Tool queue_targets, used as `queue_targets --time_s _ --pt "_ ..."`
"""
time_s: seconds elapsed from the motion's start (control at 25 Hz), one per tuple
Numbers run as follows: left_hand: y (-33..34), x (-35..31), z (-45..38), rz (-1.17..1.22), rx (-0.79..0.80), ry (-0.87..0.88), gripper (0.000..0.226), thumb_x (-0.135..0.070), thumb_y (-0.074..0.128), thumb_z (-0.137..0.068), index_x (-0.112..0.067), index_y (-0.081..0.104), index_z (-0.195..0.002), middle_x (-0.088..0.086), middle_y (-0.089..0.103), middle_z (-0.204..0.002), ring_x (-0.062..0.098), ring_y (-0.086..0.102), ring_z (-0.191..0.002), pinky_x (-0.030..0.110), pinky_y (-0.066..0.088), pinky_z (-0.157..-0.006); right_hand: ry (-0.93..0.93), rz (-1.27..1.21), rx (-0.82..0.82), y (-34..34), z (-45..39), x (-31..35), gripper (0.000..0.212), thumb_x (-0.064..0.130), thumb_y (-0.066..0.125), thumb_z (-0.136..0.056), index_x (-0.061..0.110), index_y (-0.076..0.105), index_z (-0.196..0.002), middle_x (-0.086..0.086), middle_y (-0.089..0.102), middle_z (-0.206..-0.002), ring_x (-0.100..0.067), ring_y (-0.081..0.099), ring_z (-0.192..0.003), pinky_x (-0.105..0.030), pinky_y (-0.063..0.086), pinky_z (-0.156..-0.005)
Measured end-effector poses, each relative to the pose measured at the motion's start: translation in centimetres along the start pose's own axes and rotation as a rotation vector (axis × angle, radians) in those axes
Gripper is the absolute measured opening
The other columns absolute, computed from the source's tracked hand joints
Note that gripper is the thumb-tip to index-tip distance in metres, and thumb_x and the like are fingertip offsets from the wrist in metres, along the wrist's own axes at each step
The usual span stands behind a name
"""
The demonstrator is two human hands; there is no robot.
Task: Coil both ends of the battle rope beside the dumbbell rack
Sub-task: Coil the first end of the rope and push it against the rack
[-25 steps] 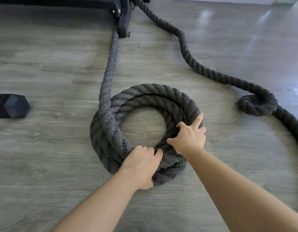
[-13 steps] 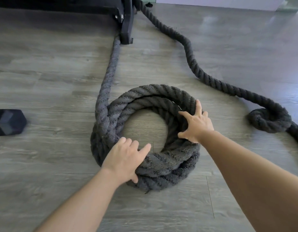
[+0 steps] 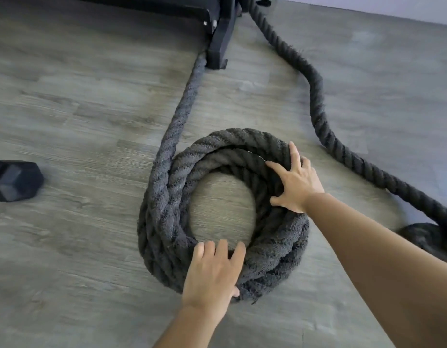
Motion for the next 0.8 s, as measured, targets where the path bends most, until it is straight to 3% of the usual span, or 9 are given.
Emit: queue_targets --time_s 0.12,0.2,0.24,0.36,0.44,0.52,0.64,0.72,0.8 --pt "-0.3 -1.3 -1.4 -0.014 0.029 -0.095 0.103 -0.058 0.092 -0.049 -0.019 0.045 -0.132 0.011 0.058 -0.098 0.033 0.056 -0.085 0.047 0.043 -0.085 -0.014 0.029 -0.067 -0.8 -1.5 0.6 0.102 0.056 0.075 -0.073 0.034 0.019 -0.156 -0.016 -0.018 -0.164 -0.046 0.005 -0.147 -0.058 0.019 -0.118" --pt "-0.5 -1.5 -1.5 -0.012 0.033 -0.137 0.107 -0.058 0.094 -0.040 -0.017 0.050 -0.128 0.012 0.058 -0.093 0.033 0.056 -0.081 0.048 0.046 -0.082 0.158 -0.144 -0.154 -0.7 0.7 1.7 0.103 0.046 0.076 -0.076 0.024 0.016 -0.156 -0.014 -0.017 -0.164 -0.046 -0.002 -0.149 -0.061 0.002 -0.119" --pt "-0.8 -1.7 -1.4 -0.002 0.035 -0.160 0.110 -0.057 0.096 -0.029 -0.015 0.055 -0.122 0.012 0.058 -0.087 0.033 0.056 -0.076 0.048 0.048 -0.077 0.345 -0.310 -0.169 -0.3 2.9 2.3 0.107 0.045 0.078 -0.074 0.022 0.013 -0.156 -0.013 -0.016 -0.164 -0.044 -0.002 -0.150 -0.060 0.000 -0.119" --pt "-1.2 -2.0 -1.1 0.009 0.013 -0.188 0.114 -0.055 0.097 -0.018 -0.014 0.052 -0.114 0.012 0.056 -0.080 0.033 0.056 -0.071 0.049 0.051 -0.073 0.982 -0.961 0.042 1.5 10.0 5.2 0.126 0.050 0.086 -0.065 0.022 0.004 -0.156 -0.013 -0.006 -0.164 -0.043 0.015 -0.147 -0.055 0.022 -0.118" --pt "-1.3 -2.3 -1.1 0.014 0.055 -0.203 0.112 -0.055 0.098 -0.019 -0.014 0.050 -0.112 0.011 0.055 -0.079 0.032 0.056 -0.070 0.049 0.050 -0.074 1.170 -1.284 0.173 2.3 11.5 7.3 0.131 0.045 0.090 -0.064 0.021 -0.001 -0.155 -0.017 0.000 -0.162 -0.046 0.028 -0.138 -0.053 0.031 -0.110" --pt "-1.4 -2.4 -1.1 -0.004 0.078 -0.208 0.109 -0.056 0.097 -0.021 -0.015 0.051 -0.110 0.010 0.054 -0.078 0.032 0.055 -0.071 0.048 0.048 -0.076 1.235 -1.416 0.243 2.9 10.8 7.8 0.125 0.036 0.091 -0.067 0.022 0.003 -0.154 -0.021 0.010 -0.158 -0.048 0.036 -0.133 -0.053 0.036 -0.105" --pt "-1.3 -1.7 -1.4 -0.052 0.046 -0.102 0.101 -0.062 0.094 -0.027 -0.014 0.054 -0.106 0.009 0.053 -0.079 0.031 0.053 -0.069 0.046 0.046 -0.075 1.208 -1.328 0.287 3.1 10.0 7.3 0.098 0.018 0.073 -0.081 0.023 0.010 -0.155 -0.024 0.017 -0.155 -0.045 0.042 -0.128 -0.053 0.043 -0.104" --pt "-1.7 -0.5 -1.7 -0.099 0.017 0.079 0.101 -0.072 0.087 -0.037 -0.014 0.054 -0.113 0.007 0.056 -0.085 0.029 0.055 -0.070 0.043 0.049 -0.071 1.160 -1.269 0.259 3.6 9.6 6.9 0.091 0.014 0.065 -0.085 0.021 0.009 -0.156 -0.025 0.019 -0.155 -0.042 0.042 -0.129 -0.049 0.044 -0.104" --pt "-2.8 2.1 -2.6 -0.134 0.057 0.328 0.111 -0.080 0.076 -0.048 -0.015 0.046 -0.133 0.003 0.061 -0.101 0.026 0.061 -0.081 0.039 0.052 -0.072 1.119 -1.254 0.224 4.2 9.0 6.6 0.093 0.014 0.066 -0.083 0.020 0.010 -0.157 -0.028 0.023 -0.154 -0.041 0.039 -0.133 -0.047 0.044 -0.105"
Point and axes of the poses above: each hand's wrist, its own z-axis away from the middle knuckle, its own y-axis out of the palm, x = y × z, the point moved 2 cm from there along -z, towards the middle knuckle
